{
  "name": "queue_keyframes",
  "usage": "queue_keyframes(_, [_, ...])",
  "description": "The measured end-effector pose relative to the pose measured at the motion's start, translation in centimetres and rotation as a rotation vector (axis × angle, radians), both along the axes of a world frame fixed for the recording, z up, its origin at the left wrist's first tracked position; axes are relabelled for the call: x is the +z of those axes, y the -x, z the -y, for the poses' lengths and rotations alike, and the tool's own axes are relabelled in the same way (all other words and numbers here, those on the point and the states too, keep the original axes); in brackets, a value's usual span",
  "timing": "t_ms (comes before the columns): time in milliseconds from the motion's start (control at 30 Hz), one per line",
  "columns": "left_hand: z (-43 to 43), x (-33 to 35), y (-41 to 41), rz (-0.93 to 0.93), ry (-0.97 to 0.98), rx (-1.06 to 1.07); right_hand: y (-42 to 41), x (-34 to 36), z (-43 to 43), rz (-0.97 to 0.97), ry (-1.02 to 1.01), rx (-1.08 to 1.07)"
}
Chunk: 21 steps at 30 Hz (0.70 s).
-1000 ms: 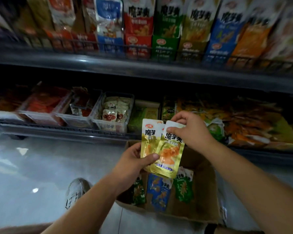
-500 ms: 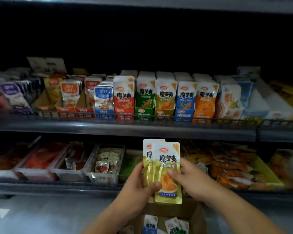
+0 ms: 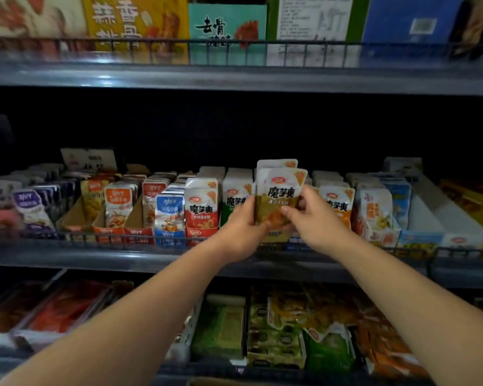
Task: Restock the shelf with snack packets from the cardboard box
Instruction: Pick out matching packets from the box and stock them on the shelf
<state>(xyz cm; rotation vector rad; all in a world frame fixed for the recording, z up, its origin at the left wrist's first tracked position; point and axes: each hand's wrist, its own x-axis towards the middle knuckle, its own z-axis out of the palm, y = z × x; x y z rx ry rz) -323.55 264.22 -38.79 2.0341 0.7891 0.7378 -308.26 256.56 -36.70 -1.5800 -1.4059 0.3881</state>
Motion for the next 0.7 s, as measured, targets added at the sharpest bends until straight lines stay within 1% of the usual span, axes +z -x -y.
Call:
queue_keyframes(67, [-1.2,1.0,-0.5,-0.03,-0.046,0.02,-0.5,0.6,-1.5,0.068,-0.049,-0.031])
queue_keyframes(167, [-2.4,1.3,-0.8,-0.009,-0.154,0.08,-0.9,0.6,-2.9,0.124,-0.084,-0.064])
queue_keyframes(300, [-2.8,-0.4,-0.8,0.042,-0.253,0.154,-1.2,-0.4,-4.0,0.154,-0.061,-0.1])
queue_keyframes(400, [-3.1,-1.5,-1.1,0.052,-0.311,0.16,-1.3,-1.3,-4.2,0.249,-0.037,-0.124])
queue_keyframes(467, [-3.2,-1.8,-1.2,0.031,-0.341,0.171,-1.2,-1.6,-4.2,0.304,-0.035,-0.128])
queue_keyframes(700, [-3.8,-2.3,-1.7,-0.127,-0.428,0.188,-1.1,-1.7,-4.4,0.382,-0.03,-0.158])
